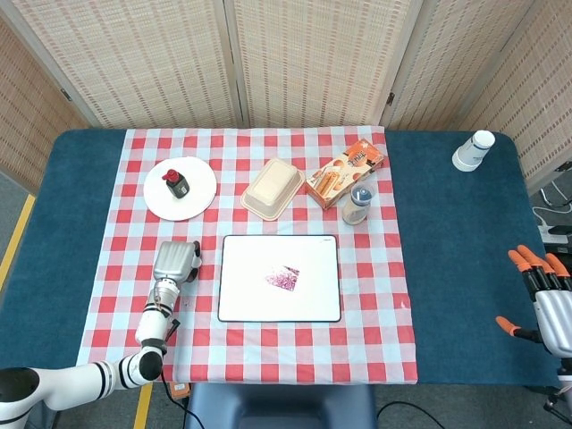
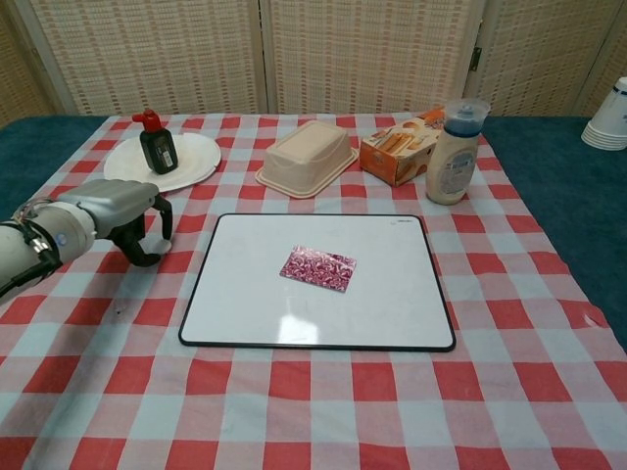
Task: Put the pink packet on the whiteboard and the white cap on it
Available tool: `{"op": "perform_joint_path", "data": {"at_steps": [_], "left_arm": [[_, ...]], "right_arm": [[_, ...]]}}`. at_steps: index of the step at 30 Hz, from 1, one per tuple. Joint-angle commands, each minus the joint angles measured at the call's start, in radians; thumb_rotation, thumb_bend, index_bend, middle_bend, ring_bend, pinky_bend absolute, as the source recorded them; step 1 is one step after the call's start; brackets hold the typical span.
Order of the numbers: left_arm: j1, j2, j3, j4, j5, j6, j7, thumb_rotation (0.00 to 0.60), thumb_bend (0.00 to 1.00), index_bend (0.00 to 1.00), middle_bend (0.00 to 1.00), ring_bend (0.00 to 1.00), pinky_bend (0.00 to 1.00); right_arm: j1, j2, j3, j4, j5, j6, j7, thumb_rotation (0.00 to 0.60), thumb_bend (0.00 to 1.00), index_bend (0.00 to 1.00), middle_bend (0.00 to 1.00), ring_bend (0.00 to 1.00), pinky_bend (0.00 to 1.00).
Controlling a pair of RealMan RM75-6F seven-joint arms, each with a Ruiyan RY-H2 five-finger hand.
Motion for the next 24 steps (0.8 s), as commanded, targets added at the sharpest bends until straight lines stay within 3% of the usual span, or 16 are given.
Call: {"op": "perform_joint_path", "data": {"at_steps": [1,13,24], "left_arm": [[0.001,0.001,-0.001,-0.005,0.001,0.001,-0.001,0.6,0.33,0.45,1.0,1.0,1.0],[0.004,0.011,-0.006,-0.03,0.009,0.019,0.004,0.6,0.34,0.49,1.0,1.0,1.0],[-0.054,0.004,-0.048,-0.175,0.017,0.075,0.088,0.6,0.34,0.49,1.0,1.0,1.0]], "right_arm": [[-0.001,0.0,0.001,0.001,-0.001,0.004,0.0,0.6,0.05,0.09,0.0,0.0,0.03],[-0.005,0.001,-0.001,0.003,-0.007,0.011,0.009,0.6,0.05,0.09,0.0,0.0,0.03],[-0.001,-0.001,-0.004,0.002,-0.01,0.002,0.002,0.6,0.05,0.09,0.0,0.0,0.03]]}}
